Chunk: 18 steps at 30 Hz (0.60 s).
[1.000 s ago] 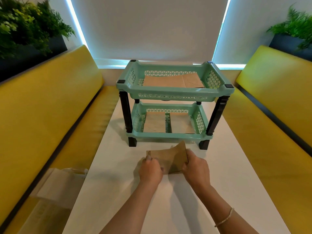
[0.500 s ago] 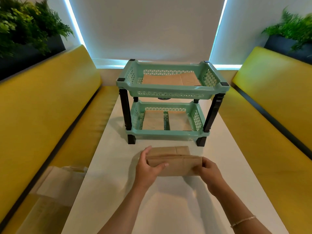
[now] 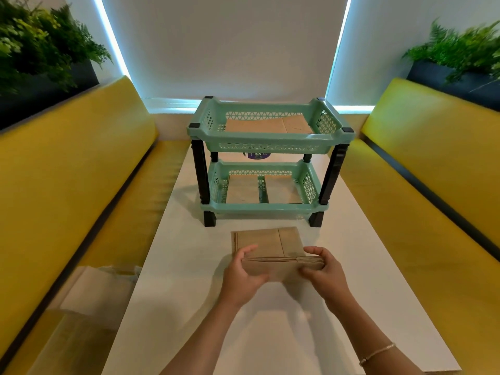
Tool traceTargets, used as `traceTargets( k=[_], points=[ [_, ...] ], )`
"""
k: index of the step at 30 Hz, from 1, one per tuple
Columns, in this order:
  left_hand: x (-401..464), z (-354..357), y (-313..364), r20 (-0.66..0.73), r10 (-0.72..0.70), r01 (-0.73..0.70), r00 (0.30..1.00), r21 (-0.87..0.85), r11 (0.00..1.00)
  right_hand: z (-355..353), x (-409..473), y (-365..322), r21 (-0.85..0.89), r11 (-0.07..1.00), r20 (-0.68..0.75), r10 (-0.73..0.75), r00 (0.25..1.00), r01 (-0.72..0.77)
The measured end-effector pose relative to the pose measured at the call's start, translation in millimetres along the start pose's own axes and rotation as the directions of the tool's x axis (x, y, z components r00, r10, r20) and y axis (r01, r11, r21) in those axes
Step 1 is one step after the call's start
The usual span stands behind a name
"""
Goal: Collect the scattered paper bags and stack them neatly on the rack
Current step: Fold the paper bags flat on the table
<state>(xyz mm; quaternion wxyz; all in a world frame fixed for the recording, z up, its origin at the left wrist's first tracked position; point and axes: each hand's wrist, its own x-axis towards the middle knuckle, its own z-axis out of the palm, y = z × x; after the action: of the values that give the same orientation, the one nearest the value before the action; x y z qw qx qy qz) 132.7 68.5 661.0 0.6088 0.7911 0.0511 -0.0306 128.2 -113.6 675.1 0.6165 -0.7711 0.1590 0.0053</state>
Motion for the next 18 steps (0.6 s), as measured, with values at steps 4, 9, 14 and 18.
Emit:
traceTargets(
  k=[4, 9, 14, 18],
  points=[
    [3.4, -5.5, -10.7, 0.029, -0.09, 0.084, 0.996, 0.176, 0.981, -3.2, 1.9, -1.5, -0.218, 0.974, 0.011, -0.054, 0.998, 0.055],
    [7.9, -21.3, 30.6, 0.088, -0.04, 0.047, 0.995, -0.082, 0.996, -19.4, 9.5, -13.2, -0.304, 0.952, 0.139, 0.021, 0.99, 0.023],
    [1.0, -8.2, 54.2, 0.177, 0.025, 0.021, 0.984, -0.257, 0.966, -7.2, 6.2, 0.1, -0.264, 0.964, 0.199, 0.079, 0.977, -0.024],
    [-1.1, 19.3, 25.4, 0.25, -0.077, 0.082, 0.965, -0.01, 0.997, 6.1, 5.9, 13.0, -0.224, 0.972, 0.097, 0.095, 0.991, -0.071]
  ],
)
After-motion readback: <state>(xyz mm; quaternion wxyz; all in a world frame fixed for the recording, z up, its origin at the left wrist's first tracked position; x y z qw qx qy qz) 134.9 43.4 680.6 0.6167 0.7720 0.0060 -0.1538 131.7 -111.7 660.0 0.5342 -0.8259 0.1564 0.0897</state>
